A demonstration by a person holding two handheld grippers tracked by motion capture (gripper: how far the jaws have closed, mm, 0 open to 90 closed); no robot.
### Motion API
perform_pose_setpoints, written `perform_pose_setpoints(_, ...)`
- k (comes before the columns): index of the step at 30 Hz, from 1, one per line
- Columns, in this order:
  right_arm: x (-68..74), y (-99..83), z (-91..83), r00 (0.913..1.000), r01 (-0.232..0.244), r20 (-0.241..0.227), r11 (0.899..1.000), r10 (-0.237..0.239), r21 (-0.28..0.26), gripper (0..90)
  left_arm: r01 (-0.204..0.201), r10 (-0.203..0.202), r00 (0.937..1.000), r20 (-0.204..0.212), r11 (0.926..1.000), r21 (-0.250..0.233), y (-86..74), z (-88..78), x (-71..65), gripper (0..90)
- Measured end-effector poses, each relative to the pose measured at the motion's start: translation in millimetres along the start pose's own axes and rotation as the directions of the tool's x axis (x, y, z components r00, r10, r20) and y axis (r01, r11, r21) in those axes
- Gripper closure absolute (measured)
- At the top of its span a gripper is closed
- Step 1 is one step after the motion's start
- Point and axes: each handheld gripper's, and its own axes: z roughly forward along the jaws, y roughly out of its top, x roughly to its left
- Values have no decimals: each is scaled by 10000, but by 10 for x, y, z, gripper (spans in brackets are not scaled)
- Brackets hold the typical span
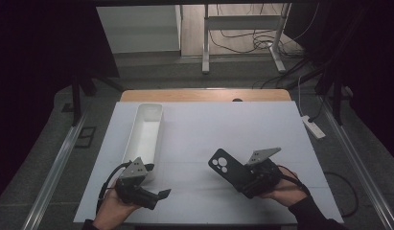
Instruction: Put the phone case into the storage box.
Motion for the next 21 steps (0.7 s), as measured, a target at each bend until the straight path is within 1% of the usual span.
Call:
perform_pose_setpoints(2,10,-12,-28,9999,-87,-124,9998,85,-169,147,-123,124,9997,223,9999,-77,44,39,14,0)
perform_pose_setpoints(4,16,-21,-45,9997,-56,-226,9995,48,-326,147,-223,228,9990,393,9997,-132,82,72,22,0)
perform_pose_setpoints(10,32,-39,-69,9989,-123,-463,9987,101,-484,146,-555,576,9953,776,9980,-292,186,160,36,0)
perform_pose_setpoints(12,35,-41,-74,9987,-116,-499,9986,90,-510,146,-610,634,9946,820,9976,-313,199,173,38,0)
perform_pose_setpoints(14,48,-42,-86,9982,-171,-590,9983,138,-550,145,-704,740,9925,968,9967,-396,226,204,43,0)
perform_pose_setpoints(16,53,-41,-87,9980,-48,-632,9980,8,-638,145,-763,809,9907,1091,9960,-459,245,225,47,0)
perform_pose_setpoints(18,66,-40,-89,9974,3,-718,9978,-50,-661,145,-830,892,9875,1300,9952,-522,272,254,54,0)
perform_pose_setpoints(21,87,-36,-88,9966,87,-810,9976,-142,-682,145,-834,919,9845,1491,9946,-619,298,281,61,0)
